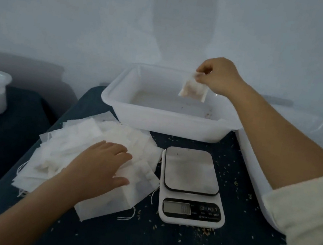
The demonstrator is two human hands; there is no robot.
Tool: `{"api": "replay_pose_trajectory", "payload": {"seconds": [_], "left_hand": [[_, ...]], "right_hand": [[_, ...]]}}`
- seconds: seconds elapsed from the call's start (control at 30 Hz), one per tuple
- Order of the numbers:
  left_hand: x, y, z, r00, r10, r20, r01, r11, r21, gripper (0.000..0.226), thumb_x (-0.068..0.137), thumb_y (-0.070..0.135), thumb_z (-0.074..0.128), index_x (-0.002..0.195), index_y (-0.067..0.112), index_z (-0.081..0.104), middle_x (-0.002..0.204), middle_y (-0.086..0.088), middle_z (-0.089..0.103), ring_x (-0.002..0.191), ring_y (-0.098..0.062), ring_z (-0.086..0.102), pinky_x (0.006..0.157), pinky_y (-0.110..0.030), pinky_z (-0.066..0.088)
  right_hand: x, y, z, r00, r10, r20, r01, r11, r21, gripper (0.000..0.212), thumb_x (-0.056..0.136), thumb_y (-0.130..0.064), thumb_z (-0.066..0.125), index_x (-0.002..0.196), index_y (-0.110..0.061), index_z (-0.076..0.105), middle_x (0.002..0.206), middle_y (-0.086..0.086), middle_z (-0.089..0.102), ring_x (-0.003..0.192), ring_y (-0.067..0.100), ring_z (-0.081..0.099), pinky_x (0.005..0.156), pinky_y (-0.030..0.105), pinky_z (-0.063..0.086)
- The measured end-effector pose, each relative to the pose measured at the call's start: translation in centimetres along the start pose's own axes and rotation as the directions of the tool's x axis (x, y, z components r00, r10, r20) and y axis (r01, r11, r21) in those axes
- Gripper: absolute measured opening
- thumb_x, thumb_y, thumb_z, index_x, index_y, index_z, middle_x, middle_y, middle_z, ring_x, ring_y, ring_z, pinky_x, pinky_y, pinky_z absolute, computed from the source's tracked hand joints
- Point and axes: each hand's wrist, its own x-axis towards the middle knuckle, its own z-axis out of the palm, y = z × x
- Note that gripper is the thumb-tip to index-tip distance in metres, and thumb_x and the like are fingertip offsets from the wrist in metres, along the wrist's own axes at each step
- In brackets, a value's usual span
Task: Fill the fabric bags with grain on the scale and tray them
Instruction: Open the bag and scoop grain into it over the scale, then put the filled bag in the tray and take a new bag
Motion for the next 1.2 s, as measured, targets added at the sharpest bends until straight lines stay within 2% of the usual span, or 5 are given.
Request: {"api": "replay_pose_trajectory", "payload": {"seconds": [0.3,0.53,0.77,1.0,1.2], "left_hand": [[1.0,1.5,1.6,0.996,-0.021,-0.089,0.018,0.999,-0.034,0.044,0.09,0.053,0.044,0.12,0.024,0.058,0.128,0.006,0.052,0.118,-0.014,0.045,0.1,-0.028,0.034],[5.2,2.4,3.2,0.984,-0.121,0.134,0.111,0.991,0.078,0.046,0.083,0.053,0.053,0.118,0.022,0.051,0.113,0.001,0.052,0.109,-0.022,0.045,0.087,-0.034,0.034],[7.1,2.5,2.5,0.946,-0.166,0.279,0.213,0.966,-0.149,0.021,0.081,0.033,0.063,0.101,0.028,0.056,0.102,0.005,0.056,0.105,-0.019,0.051,0.086,-0.033,0.034],[4.3,1.8,-0.7,0.995,-0.096,-0.003,0.084,0.881,-0.465,0.008,0.077,0.028,0.072,0.082,0.027,0.065,0.075,0.01,0.06,0.074,-0.01,0.055,0.067,-0.025,0.042],[2.9,1.0,-3.6,0.978,-0.167,-0.125,0.06,0.797,-0.601,0.023,0.075,0.03,0.074,0.073,0.045,0.058,0.069,0.017,0.061,0.075,0.013,0.054,0.06,-0.009,0.035]], "right_hand": [[-1.1,2.9,6.4,0.92,0.181,0.348,-0.104,0.968,-0.226,0.027,0.093,-0.022,0.059,0.115,-0.01,0.069,0.121,0.008,0.065,0.11,0.024,0.059,0.088,0.028,0.043],[-2.1,2.4,4.3,0.82,0.268,0.506,-0.206,0.962,-0.176,0.028,0.092,-0.03,0.057,0.109,-0.012,0.068,0.115,0.004,0.063,0.108,0.023,0.057,0.097,0.035,0.044],[-6.5,-0.3,3.6,0.992,0.124,0.003,-0.123,0.972,0.198,0.027,0.091,-0.024,0.057,0.117,-0.019,0.065,0.112,-0.002,0.063,0.099,0.014,0.057,0.082,0.023,0.043],[-12.7,-3.1,5.3,0.77,-0.102,0.63,-0.008,0.985,0.17,0.053,0.084,-0.037,0.071,0.133,-0.023,0.055,0.119,-0.009,0.062,0.108,0.007,0.059,0.096,0.023,0.044],[-13.2,-3.3,6.8,0.742,-0.083,0.665,-0.061,0.98,0.19,0.024,0.088,-0.031,0.067,0.087,-0.007,0.071,0.067,-0.007,0.063,0.062,0.007,0.055,0.065,0.024,0.047]]}}
